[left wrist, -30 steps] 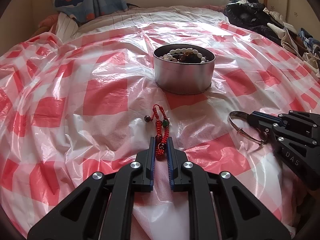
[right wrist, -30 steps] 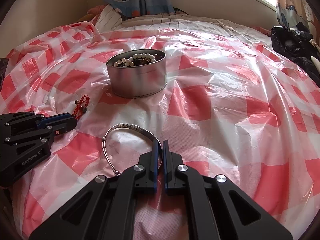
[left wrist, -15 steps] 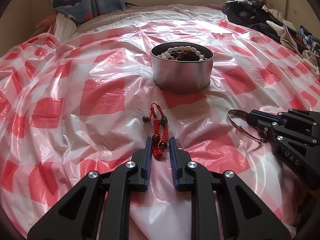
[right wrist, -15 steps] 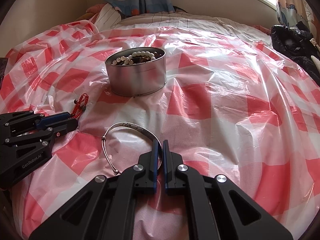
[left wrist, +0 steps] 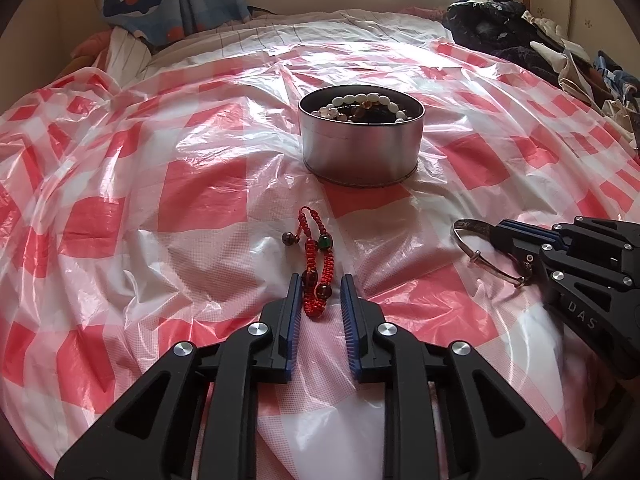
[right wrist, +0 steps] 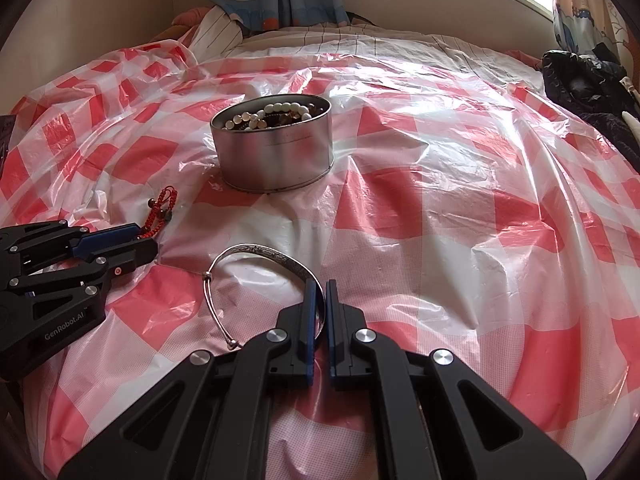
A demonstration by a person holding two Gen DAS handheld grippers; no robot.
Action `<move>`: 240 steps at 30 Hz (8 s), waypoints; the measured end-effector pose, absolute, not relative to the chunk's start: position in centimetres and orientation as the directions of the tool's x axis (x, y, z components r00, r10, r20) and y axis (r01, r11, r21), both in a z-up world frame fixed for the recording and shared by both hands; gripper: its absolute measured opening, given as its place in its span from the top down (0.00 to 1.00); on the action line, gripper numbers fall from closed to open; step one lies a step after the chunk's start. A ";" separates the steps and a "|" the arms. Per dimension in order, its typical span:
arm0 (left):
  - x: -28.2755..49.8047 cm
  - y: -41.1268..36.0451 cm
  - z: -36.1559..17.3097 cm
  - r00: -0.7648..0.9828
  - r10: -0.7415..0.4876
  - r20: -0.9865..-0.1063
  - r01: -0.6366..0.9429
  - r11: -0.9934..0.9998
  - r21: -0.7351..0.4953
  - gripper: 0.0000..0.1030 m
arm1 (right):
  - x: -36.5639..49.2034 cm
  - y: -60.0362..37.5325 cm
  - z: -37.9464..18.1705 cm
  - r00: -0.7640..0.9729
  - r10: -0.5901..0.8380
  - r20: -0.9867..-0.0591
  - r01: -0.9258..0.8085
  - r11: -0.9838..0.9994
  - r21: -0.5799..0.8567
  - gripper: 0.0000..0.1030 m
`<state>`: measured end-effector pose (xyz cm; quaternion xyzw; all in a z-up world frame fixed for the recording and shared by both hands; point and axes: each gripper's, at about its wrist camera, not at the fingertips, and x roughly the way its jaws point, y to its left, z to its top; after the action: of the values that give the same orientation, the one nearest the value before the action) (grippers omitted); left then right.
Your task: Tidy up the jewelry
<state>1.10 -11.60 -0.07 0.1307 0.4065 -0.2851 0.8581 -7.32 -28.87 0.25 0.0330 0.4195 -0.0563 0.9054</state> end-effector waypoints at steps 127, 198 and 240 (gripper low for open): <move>-0.8 -10.2 -0.4 0.619 -0.206 -0.758 0.393 0.917 0.071 0.07 | -10.3 -27.1 0.3 0.683 -0.080 -0.726 0.188 0.980 0.069 0.07; -0.1 -10.4 -0.6 0.607 -0.210 -0.766 0.393 0.918 0.060 0.07 | -9.9 -27.0 0.2 0.675 -0.090 -0.733 0.194 0.979 0.059 0.07; 0.0 -10.5 -1.0 0.595 -0.224 -0.772 0.396 0.917 0.040 0.07 | -9.9 -27.0 0.3 0.674 -0.092 -0.733 0.195 0.979 0.056 0.07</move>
<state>-0.01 -10.48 -0.98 0.1040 0.4148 -0.1748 0.8869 -9.90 -26.96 0.29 0.0646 0.3962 -0.0786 0.9125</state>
